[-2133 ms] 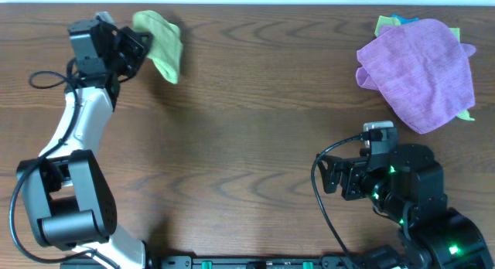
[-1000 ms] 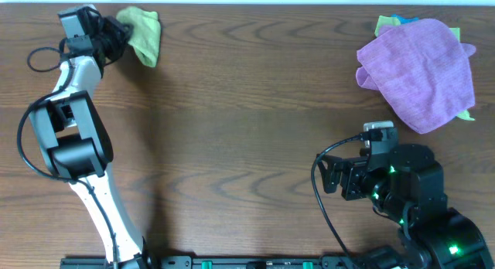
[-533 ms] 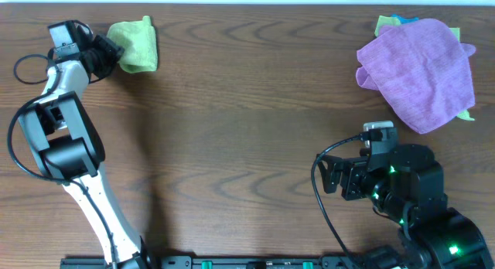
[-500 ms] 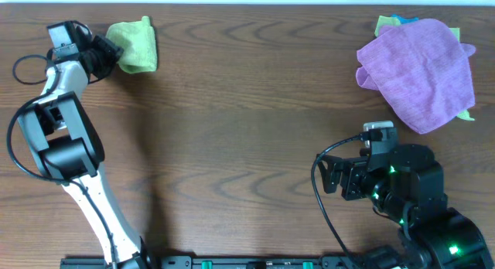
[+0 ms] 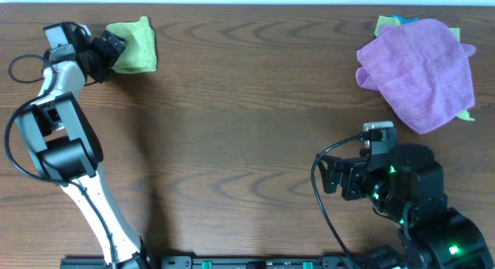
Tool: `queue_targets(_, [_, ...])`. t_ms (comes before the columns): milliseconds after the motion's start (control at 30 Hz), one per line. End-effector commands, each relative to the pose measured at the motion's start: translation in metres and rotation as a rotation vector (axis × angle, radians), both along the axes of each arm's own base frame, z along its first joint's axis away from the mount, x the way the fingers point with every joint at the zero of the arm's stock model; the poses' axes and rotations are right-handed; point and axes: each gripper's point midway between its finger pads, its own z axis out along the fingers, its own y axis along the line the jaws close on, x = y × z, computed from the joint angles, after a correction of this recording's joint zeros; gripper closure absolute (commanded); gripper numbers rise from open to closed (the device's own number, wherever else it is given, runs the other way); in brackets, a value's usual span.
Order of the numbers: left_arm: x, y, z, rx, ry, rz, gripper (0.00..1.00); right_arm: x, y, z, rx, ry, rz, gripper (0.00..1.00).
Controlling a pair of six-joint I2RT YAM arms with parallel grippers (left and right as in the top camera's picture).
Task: Fold the cloth
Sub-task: 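Lift and drag the green towel to the upper left table area, then set the towel down and open the left gripper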
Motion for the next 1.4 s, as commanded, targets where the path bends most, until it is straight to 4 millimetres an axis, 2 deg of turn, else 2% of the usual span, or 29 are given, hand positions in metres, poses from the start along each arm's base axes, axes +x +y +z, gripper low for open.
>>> queue_targets(0, [-0.002,0.009,0.005,-0.011,-0.01,-0.008,0.05,0.0,-0.002,-0.002,0.008,0.01,-0.017,0.01])
queue_targets(200, [-0.007,0.011,0.02,-0.011,-0.033,-0.04,0.05,0.0,-0.002,-0.002,0.009,0.01,-0.017,0.01])
queue_targets(433, [-0.019,0.007,0.055,0.049,-0.05,-0.092,0.05,0.0,-0.002,-0.002,0.009,0.01,-0.017,0.01])
queue_targets(800, [-0.062,-0.022,0.109,0.251,-0.004,-0.279,0.05,0.0,-0.002,-0.002,0.008,0.01,-0.017,0.01])
queue_targets(1000, [-0.083,-0.047,0.149,0.261,-0.017,-0.315,0.05,0.0,-0.002,-0.002,0.009,0.01,-0.017,0.01])
queue_targets(1200, [-0.112,-0.066,0.175,0.272,0.001,-0.372,0.05,0.0,-0.002,-0.002,0.009,0.01,-0.017,0.01])
queue_targets(1367, [-0.133,-0.073,0.196,0.278,0.001,-0.383,0.05,0.0,-0.002,-0.002,0.009,0.01,-0.017,0.01])
